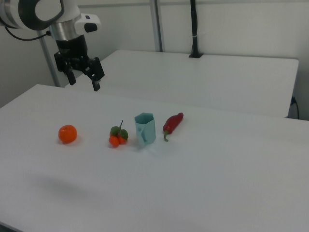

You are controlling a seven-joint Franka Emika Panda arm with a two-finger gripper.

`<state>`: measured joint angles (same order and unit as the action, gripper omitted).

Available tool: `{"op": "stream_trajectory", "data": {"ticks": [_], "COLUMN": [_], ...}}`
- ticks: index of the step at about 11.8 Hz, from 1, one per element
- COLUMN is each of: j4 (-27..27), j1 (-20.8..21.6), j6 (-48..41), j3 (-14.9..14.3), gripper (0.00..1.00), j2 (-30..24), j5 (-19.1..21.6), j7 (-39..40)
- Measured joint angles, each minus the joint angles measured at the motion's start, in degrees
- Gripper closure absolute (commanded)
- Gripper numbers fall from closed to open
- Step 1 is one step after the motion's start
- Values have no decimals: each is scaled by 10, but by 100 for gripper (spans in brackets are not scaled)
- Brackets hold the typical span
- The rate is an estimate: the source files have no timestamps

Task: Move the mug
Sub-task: 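Move the open gripper over the teal mug, then lower the gripper into the teal mug's rim and close it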

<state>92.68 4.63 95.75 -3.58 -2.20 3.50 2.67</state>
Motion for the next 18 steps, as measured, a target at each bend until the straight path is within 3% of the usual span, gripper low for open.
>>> {"op": "stream_trajectory", "data": {"ticks": [3,6,12,18], "j4": [3,10,12,13], "j1": [0,0,0,-1], "j6": [3,64,160,263], "j3": [-1,-16,-36,-42], "gripper": [0,0,0,32], "j2": [0,8,96,190], "j5": [0,-2,-2,-2], "j7": [4,6,40,41]}}
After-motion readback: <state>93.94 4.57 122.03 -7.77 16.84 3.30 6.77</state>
